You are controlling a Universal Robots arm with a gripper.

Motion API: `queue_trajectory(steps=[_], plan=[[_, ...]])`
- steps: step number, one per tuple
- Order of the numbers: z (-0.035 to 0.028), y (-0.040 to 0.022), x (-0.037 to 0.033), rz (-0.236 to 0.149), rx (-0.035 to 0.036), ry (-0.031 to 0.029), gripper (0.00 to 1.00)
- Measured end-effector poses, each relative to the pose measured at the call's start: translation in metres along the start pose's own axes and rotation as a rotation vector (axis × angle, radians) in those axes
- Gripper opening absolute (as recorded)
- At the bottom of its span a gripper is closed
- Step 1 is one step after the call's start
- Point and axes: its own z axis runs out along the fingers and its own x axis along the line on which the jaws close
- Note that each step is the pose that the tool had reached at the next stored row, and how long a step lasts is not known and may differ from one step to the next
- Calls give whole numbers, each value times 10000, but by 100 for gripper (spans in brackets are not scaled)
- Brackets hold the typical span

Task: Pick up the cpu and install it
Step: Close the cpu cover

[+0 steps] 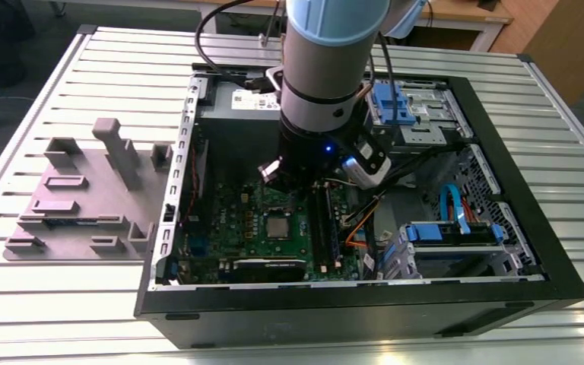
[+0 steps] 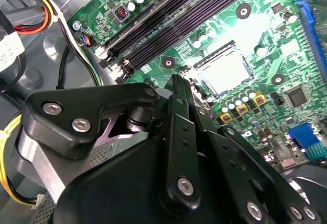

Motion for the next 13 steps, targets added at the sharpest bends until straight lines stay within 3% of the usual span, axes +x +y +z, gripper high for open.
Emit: queue_trajectory(steps=[4,6,8,13], plan=[[-24,-41,18,-1,-23,-23,11],[-31,-62,27,0,-66,-49,11],[-32,-64,29,1,-126,-83,11],[-14,-68,15,-127,-181,-103,11]])
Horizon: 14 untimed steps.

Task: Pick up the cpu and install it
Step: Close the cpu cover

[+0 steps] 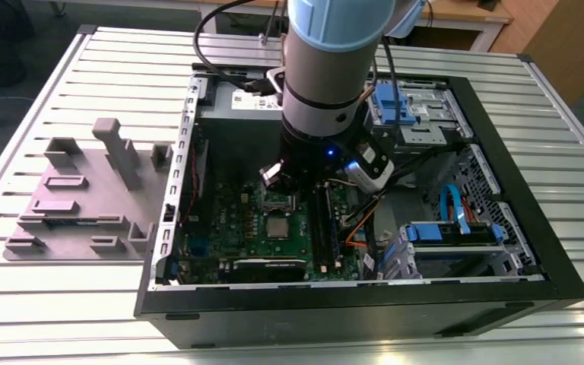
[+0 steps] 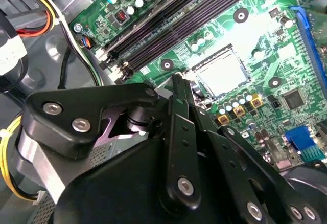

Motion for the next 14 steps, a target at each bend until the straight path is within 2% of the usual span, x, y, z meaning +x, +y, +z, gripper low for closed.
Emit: queue_trajectory(steps=[8,14], plan=[[90,18,-34,-346,-17,19,11],[148,105,-79,-404,-45,10,11]])
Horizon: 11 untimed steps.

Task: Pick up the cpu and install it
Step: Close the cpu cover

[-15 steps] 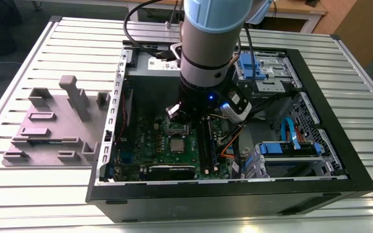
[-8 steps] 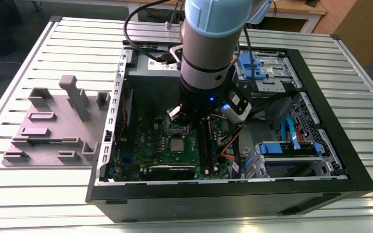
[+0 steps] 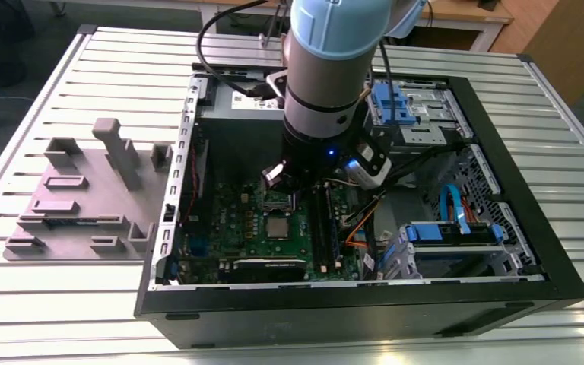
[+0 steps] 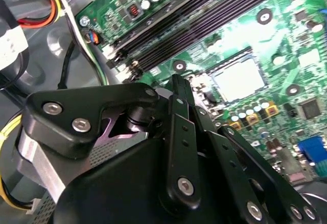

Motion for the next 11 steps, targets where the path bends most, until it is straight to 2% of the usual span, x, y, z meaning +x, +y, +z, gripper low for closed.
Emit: queue_trajectory(steps=[6,11], plan=[[71,92,-46,-2,-20,-10,11],[97,119,-50,-2,-19,-9,11]])
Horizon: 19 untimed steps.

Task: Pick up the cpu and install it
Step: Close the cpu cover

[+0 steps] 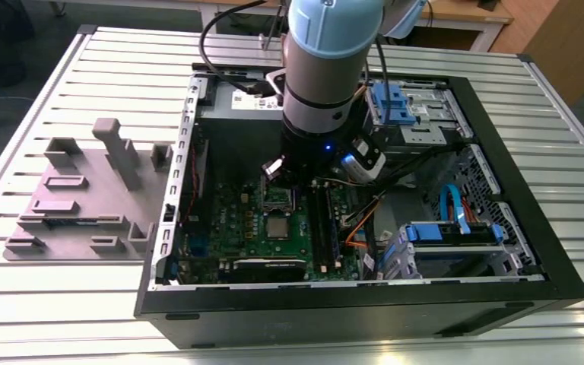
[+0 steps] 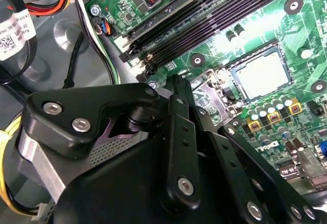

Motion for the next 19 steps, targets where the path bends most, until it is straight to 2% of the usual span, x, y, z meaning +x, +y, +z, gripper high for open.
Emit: queue_trajectory(steps=[3,19], plan=[[20,6,7,-2,0,0,11],[46,4,9,-1,1,1,11]])
